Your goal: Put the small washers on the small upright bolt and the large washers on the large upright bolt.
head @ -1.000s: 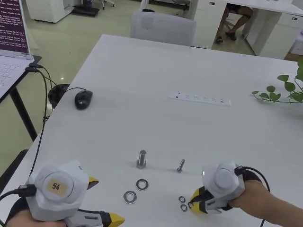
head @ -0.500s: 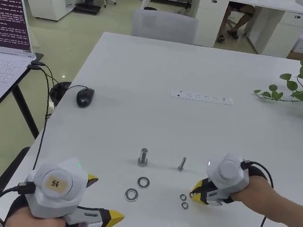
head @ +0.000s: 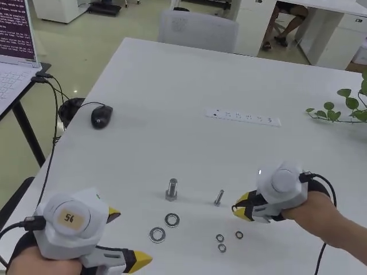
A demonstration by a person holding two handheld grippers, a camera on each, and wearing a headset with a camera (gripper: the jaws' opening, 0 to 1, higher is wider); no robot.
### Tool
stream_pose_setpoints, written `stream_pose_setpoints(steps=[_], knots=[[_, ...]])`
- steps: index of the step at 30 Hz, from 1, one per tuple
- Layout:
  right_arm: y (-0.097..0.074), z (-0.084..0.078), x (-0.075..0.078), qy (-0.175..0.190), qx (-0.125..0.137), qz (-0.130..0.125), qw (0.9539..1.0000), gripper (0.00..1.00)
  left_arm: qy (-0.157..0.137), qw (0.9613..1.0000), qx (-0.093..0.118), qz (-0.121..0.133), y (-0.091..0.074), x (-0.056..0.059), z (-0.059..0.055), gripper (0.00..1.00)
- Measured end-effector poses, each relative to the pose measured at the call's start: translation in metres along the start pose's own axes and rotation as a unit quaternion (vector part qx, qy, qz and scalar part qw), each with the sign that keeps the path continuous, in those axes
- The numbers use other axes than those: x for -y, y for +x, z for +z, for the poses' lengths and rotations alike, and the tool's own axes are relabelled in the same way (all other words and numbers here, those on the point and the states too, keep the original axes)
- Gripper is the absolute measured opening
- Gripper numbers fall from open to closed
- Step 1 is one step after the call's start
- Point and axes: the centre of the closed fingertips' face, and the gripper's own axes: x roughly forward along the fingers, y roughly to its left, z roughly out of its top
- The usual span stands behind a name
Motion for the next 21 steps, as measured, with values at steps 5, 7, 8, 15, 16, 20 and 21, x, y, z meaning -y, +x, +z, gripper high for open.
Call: stream_pose_setpoints(steps=[5, 7, 8, 15, 16, 20, 21], knots=[[-0.009, 0.011, 0.013, -0.013, 0.001, -0.012, 0.9998, 0.13, -0.001, 1.0000, 0.001, 0.001, 0.000, -0.001, 0.001, 0.67], [-0.012, 0.016, 0.018, -0.021, 0.001, -0.016, 0.9996, 0.13, -0.001, 1.0000, 0.002, 0.001, 0.000, -0.001, 0.001, 0.67], [-0.013, 0.017, 0.020, -0.023, 0.001, -0.017, 0.9996, 0.13, -0.002, 1.0000, 0.003, 0.001, 0.000, -0.001, 0.001, 0.67], [-0.009, 0.030, 0.024, -0.041, -0.004, -0.008, 0.9991, 0.13, -0.003, 1.0000, 0.003, -0.001, 0.002, 0.000, 0.001, 0.67], [-0.007, 0.031, 0.023, -0.043, -0.005, -0.005, 0.9990, 0.13, -0.003, 1.0000, 0.003, -0.001, 0.002, 0.000, 0.000, 0.67], [0.003, 0.033, 0.023, -0.056, -0.020, 0.003, 0.9982, 0.13, -0.004, 1.0000, 0.004, 0.000, 0.002, -0.001, 0.001, 0.67], [0.004, 0.033, 0.023, -0.060, -0.022, 0.004, 0.9980, 0.13, -0.004, 1.0000, 0.004, 0.000, 0.002, -0.001, 0.001, 0.67]])
